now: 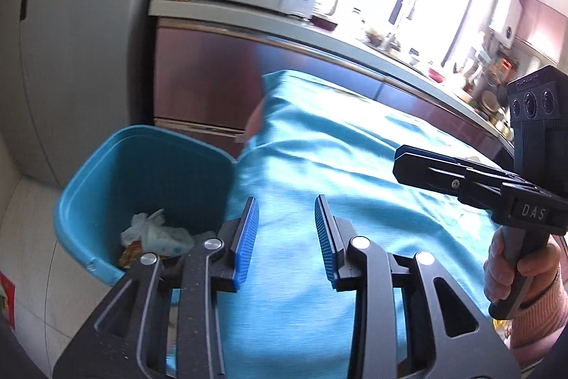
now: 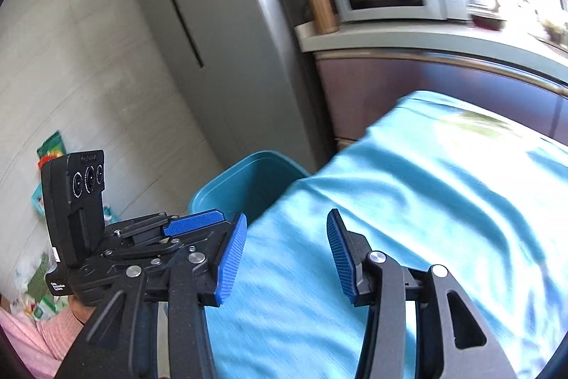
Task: Collect trash
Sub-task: 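Move both open tools back over the table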
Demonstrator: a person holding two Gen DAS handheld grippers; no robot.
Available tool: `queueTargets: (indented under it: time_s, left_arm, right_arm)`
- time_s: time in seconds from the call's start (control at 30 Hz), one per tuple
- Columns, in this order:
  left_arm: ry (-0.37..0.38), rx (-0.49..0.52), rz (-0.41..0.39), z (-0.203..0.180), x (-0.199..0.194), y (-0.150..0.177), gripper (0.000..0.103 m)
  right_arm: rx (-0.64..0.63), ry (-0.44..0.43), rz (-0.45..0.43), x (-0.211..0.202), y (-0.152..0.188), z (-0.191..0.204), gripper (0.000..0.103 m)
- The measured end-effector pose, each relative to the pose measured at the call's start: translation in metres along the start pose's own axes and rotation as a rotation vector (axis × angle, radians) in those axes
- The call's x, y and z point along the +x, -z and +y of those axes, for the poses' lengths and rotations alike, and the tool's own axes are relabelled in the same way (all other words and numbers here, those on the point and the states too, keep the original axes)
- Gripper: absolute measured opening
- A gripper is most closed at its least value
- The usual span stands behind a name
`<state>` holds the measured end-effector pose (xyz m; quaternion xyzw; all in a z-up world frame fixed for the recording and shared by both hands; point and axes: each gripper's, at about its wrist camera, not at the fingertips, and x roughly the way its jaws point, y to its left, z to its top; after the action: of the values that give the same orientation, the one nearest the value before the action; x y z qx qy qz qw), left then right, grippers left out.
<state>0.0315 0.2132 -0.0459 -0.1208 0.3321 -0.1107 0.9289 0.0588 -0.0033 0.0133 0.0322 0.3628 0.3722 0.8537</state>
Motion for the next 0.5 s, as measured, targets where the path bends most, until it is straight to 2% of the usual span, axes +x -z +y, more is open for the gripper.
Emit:
queueTargets:
  time_s: [0.5]
  left_arm:
    - [0.214,0.184,0.074,-0.127,0.042,0.003,0.033]
  right_arm:
    - [0.190,0.272,-0.119,-0.120,0.058,-0.101,0.045]
